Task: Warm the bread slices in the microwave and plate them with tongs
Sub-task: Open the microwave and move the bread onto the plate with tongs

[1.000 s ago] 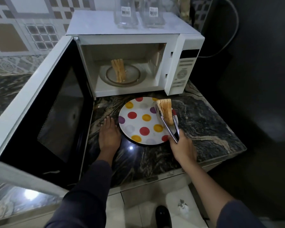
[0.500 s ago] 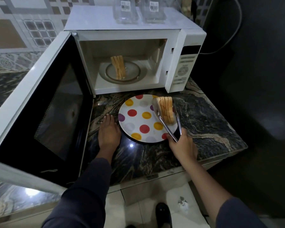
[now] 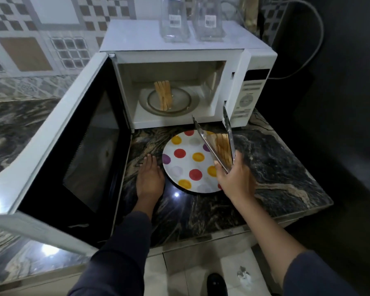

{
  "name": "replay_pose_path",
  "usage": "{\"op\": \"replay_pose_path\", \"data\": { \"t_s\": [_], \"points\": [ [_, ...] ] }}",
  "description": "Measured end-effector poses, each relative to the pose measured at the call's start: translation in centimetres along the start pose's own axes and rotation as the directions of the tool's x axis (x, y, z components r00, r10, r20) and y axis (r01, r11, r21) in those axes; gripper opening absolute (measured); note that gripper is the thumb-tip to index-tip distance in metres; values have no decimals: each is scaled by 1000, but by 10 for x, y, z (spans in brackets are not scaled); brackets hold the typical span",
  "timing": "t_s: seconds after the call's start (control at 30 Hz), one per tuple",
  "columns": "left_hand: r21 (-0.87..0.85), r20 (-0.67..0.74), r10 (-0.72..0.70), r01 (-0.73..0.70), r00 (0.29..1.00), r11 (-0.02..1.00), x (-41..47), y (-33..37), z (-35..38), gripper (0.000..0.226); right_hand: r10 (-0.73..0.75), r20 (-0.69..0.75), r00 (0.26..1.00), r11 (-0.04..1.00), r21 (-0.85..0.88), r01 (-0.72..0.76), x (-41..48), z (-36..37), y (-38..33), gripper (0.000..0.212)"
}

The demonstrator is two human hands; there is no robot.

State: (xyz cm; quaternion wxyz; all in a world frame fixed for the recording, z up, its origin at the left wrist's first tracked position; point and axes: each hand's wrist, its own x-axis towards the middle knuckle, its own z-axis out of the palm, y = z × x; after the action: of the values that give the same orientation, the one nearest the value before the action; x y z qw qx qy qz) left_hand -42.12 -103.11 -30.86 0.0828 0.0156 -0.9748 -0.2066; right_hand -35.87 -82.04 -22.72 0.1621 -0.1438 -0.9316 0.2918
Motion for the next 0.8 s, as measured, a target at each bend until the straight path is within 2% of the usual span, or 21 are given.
{"op": "replay_pose_path", "data": {
  "t_s": [0.1,0.23,0.5,0.67,0.8],
  "points": [
    [-20,-15,14,-14,1000,1000,1,0,-1,48,-43,42,998,997,69,40,22,14,-29,62],
    [-18,-12,-4,4,1000,1000,0,-1,0,53,-26,158,987,985,174,-2,55,42,-68,58],
    [-66,-109,-25,18,994,998,2,1,6,50,-11,287,958,996,84,-13,113,91,-127,51],
    [-42,-104,-55,51,993,998,3,4,4,52,15,323,946,996,77,-42,141,109,-141,44],
    [5,-105,-68,69,992,998,3,3,4,52,-82,333,939,996,44,72,148,112,-146,39]
  ]
}}
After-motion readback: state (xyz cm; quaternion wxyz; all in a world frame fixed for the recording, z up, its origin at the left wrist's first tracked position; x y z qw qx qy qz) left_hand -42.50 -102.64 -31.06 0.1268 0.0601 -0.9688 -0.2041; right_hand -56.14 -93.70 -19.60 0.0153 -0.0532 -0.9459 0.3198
